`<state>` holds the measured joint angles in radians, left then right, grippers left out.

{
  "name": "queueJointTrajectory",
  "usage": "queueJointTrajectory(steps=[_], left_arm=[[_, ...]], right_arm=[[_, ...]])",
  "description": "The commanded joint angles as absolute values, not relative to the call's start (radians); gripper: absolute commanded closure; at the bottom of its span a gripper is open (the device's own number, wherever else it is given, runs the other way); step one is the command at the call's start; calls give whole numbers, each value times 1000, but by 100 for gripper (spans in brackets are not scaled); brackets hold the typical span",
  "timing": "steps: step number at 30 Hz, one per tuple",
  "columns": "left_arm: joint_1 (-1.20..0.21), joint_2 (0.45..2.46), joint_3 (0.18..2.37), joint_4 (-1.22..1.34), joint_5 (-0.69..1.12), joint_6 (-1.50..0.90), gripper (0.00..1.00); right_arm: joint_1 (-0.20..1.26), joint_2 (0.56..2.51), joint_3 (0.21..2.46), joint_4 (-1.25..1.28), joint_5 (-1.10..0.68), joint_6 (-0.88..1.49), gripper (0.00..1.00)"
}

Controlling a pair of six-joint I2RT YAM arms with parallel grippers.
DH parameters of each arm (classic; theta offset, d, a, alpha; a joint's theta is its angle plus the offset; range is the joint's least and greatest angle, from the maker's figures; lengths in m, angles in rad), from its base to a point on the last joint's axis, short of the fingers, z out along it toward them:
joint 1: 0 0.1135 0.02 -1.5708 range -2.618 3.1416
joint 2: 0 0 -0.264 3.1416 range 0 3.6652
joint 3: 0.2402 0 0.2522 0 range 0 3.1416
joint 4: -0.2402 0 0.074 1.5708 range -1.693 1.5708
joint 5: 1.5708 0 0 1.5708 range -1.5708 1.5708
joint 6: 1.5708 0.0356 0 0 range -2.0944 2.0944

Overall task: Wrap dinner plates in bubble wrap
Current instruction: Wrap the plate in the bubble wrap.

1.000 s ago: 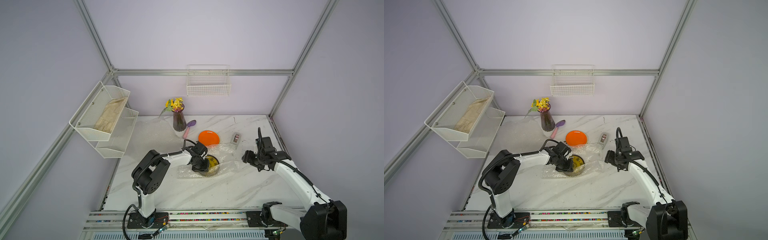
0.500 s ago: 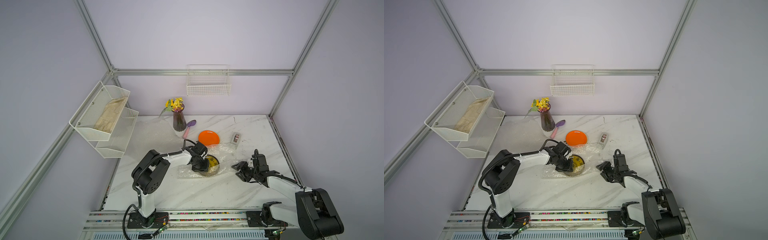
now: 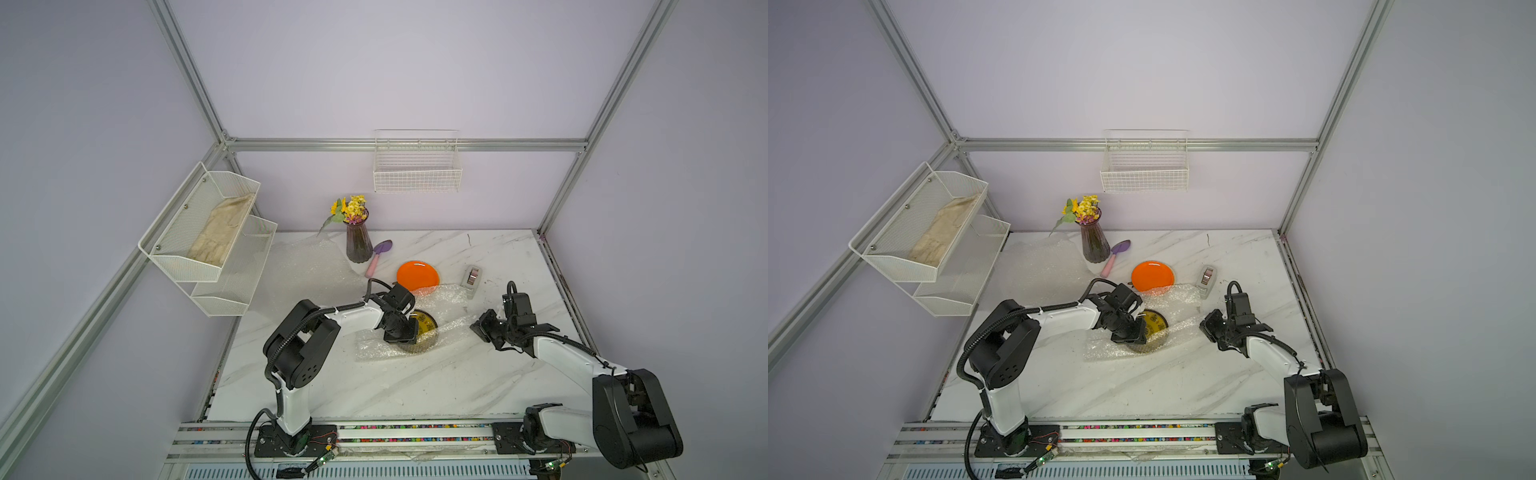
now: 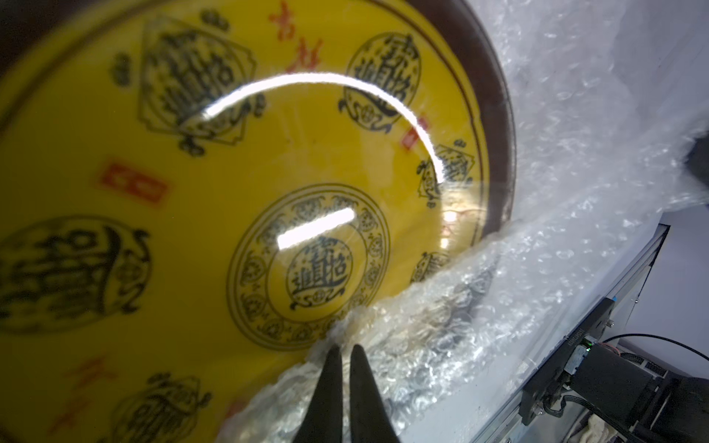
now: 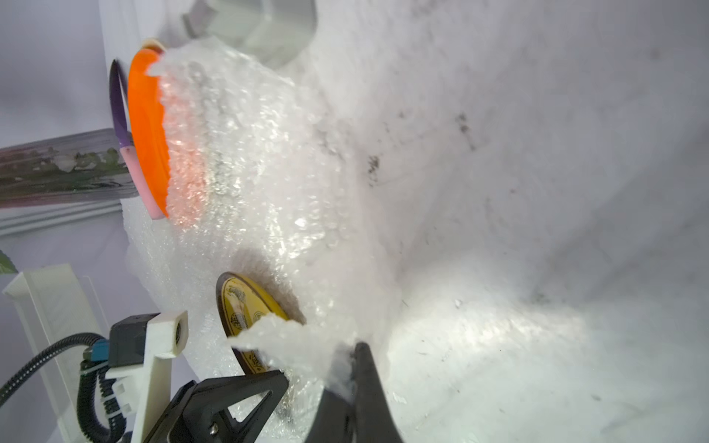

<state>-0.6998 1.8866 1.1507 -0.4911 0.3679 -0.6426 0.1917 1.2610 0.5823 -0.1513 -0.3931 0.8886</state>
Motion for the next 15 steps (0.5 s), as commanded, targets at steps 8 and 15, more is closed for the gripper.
queueJointTrajectory(steps=[8,15], left_arm=[[-690,1980,1104,-651,242,-627,91],[-691,1963,1094,-621,253,-643,91]], right_arm=[[556,1302,705,-133,-292,928,100],[722,1527,699,115,-321,1072,100]])
